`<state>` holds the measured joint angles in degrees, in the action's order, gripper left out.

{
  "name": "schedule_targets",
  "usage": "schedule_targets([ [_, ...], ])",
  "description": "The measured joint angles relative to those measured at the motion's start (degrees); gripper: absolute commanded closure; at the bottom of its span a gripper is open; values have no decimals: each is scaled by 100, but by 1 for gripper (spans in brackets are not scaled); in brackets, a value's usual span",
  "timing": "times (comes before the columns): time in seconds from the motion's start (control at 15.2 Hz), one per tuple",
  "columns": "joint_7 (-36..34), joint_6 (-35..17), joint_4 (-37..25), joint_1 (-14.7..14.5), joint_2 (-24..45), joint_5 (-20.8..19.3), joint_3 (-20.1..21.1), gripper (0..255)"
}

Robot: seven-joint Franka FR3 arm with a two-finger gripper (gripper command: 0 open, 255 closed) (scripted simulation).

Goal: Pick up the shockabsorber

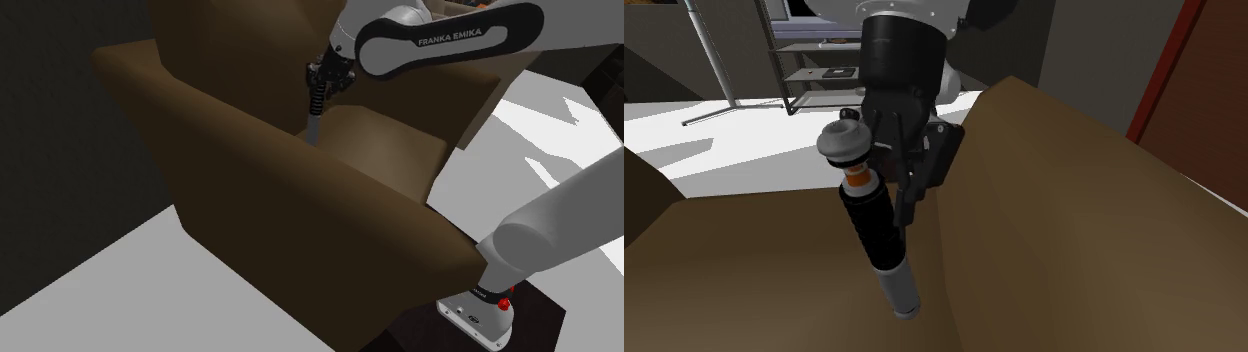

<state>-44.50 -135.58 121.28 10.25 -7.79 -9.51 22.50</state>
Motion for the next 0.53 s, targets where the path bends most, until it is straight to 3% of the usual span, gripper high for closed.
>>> schedule_targets([
  [0.53, 167, 555, -459, -17, -118, 143, -33, 255],
])
